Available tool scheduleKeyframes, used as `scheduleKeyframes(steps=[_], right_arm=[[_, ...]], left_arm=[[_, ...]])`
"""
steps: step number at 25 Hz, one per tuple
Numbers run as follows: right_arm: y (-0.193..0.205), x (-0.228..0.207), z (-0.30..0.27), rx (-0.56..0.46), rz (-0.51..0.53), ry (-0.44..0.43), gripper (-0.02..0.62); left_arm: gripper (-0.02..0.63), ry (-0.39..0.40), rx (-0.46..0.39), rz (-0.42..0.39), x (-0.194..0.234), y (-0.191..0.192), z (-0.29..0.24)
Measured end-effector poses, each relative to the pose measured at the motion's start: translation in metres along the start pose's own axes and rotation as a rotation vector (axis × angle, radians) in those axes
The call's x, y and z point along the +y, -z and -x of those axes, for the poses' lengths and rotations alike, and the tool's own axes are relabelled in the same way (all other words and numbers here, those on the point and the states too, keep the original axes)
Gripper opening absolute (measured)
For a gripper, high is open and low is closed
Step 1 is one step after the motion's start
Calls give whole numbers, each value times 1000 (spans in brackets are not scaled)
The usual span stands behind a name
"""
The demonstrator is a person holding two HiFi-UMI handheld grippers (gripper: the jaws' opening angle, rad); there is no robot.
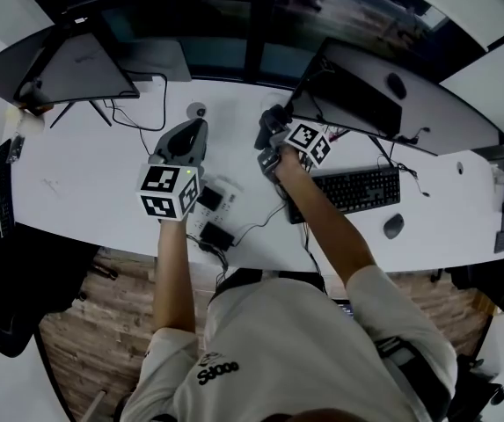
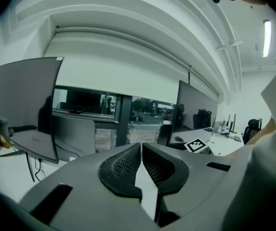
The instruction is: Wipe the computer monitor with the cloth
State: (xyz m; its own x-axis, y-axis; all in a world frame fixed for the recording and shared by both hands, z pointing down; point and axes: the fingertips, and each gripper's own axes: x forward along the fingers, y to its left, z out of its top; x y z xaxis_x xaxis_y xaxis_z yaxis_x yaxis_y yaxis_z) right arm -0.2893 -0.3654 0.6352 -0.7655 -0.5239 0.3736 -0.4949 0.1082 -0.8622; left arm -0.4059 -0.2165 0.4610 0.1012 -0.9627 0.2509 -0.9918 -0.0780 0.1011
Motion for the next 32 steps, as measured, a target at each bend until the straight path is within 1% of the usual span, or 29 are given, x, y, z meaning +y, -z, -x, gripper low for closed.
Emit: scheduleKeyframes(steps=[2,5,7,9,11,13,16,19,22,25,28,32], right_arm=[[-1,15,0,-15,17,-52,83],[-11,51,4,-63,91,-138,83],[-23,73,11,-86,132,-151,81],[-32,91,21,-75,156,-140,81],[-37,106,31,-61,144,-140,81],[-41,122,41,-60,129,-158,81],[-52,151,54,-65,145,-198,81],[-63,179,68,-68,135,-248,80],[-74,209,84,-70,143,-292,78],[-85,242,101,-78,135,-356,78],[-95,272,122,-84,163,-413,78],[-102,303,149,-77,172,-492,78]], left_arm=[[29,-1,-6,5,-1,0,1],[29,-2,-8,16,-3,1,5],[29,-7,-10,15,-4,0,6],[29,-11,-18,11,-5,-3,7],[29,-11,-24,10,-7,-5,9],[29,-5,-23,13,-13,-4,10],[29,10,-19,1,-23,-6,10],[29,13,-22,-4,-29,-12,13],[29,0,-33,-34,-34,-27,21],[29,-16,-56,-69,-40,-45,28],[29,-21,-76,-99,-56,-61,35],[29,-24,-94,-148,-81,-80,48]])
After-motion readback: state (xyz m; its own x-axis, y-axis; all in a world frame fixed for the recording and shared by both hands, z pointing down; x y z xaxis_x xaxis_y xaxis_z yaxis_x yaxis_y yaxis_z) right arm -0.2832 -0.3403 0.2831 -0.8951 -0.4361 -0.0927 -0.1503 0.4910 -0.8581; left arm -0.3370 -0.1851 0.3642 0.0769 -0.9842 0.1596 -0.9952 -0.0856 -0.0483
